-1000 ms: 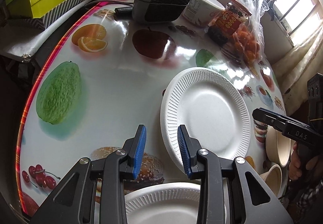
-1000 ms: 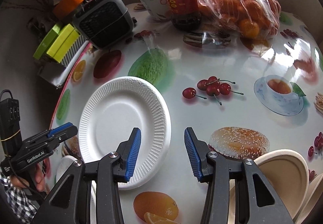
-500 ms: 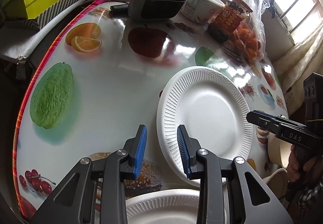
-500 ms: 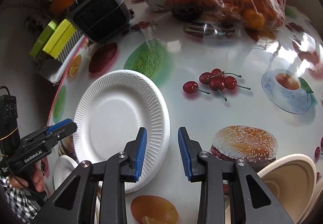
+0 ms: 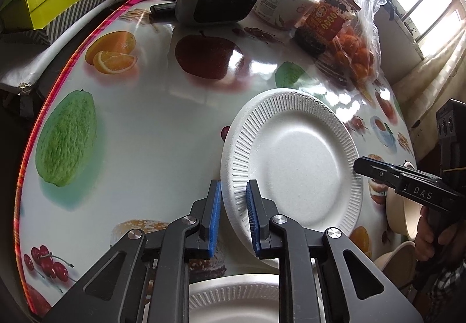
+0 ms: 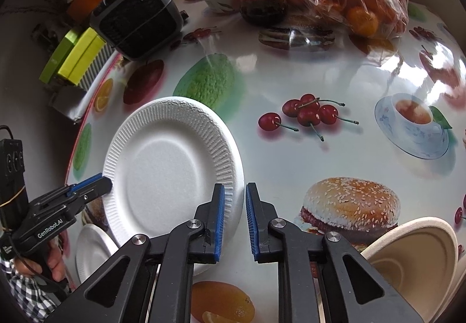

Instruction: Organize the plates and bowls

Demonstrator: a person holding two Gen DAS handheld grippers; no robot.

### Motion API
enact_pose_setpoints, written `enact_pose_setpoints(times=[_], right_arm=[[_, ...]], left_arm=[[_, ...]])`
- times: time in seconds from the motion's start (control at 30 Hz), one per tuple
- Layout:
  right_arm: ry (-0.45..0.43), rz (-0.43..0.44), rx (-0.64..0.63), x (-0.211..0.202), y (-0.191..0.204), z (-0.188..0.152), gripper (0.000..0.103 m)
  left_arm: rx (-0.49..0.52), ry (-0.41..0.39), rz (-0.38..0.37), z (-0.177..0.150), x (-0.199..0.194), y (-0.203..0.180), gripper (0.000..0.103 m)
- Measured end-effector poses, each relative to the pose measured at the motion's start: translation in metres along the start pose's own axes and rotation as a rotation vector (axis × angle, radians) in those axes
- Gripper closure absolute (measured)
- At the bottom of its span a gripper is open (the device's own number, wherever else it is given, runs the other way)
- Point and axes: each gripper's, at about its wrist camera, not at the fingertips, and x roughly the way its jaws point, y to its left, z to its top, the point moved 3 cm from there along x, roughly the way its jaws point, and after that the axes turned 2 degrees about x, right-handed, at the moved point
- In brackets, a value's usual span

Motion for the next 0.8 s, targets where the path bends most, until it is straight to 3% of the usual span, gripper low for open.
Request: enact_pose_setpoints(times=[0.8], right_arm=[[-0.030,0.014,0.005,-0.015,0.004,-0.003,0.089]], left_arm=[[-0.003,-0.030,-0.008,0.000,-0.014,0.000,0.085]])
